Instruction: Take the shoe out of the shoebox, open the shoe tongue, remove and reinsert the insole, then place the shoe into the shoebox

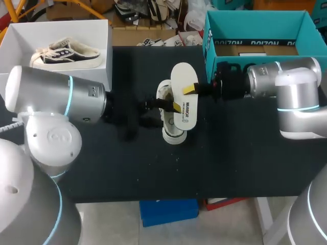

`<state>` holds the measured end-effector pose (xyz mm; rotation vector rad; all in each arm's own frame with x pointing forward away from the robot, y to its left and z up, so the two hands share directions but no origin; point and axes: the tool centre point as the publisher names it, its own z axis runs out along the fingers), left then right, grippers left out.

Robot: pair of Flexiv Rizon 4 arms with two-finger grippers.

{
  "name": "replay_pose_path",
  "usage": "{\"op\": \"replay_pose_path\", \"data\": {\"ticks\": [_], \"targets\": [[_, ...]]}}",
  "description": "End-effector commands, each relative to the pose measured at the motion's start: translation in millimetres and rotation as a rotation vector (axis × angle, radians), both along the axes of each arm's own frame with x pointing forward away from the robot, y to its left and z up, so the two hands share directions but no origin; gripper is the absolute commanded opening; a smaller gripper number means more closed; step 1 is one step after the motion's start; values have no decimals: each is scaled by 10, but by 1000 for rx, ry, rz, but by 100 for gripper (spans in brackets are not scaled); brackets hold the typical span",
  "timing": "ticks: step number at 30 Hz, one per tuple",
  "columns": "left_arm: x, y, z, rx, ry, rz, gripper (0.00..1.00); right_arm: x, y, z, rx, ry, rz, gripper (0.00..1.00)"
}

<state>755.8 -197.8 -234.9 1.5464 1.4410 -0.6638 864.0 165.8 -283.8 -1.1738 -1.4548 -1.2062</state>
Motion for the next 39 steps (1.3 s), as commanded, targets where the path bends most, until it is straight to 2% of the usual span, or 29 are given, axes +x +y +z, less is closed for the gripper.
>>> {"op": "replay_pose_path", "data": {"ticks": [1, 2, 19, 27, 39], "targets": [[-32, 137, 301, 481, -16, 133, 100, 6, 5, 2, -2, 1, 1, 0], [-29, 97, 386, 489, -38, 156, 100, 6, 5, 2, -2, 1, 1, 0], [-29, 97, 386, 489, -38, 156, 100, 6, 5, 2, -2, 1, 1, 0], [161, -175, 347, 725, 92, 160, 100, 6, 5, 2, -2, 1, 1, 0], [159, -349, 277, 988, 186, 202, 100, 6, 5, 2, -2, 1, 1, 0]]}}
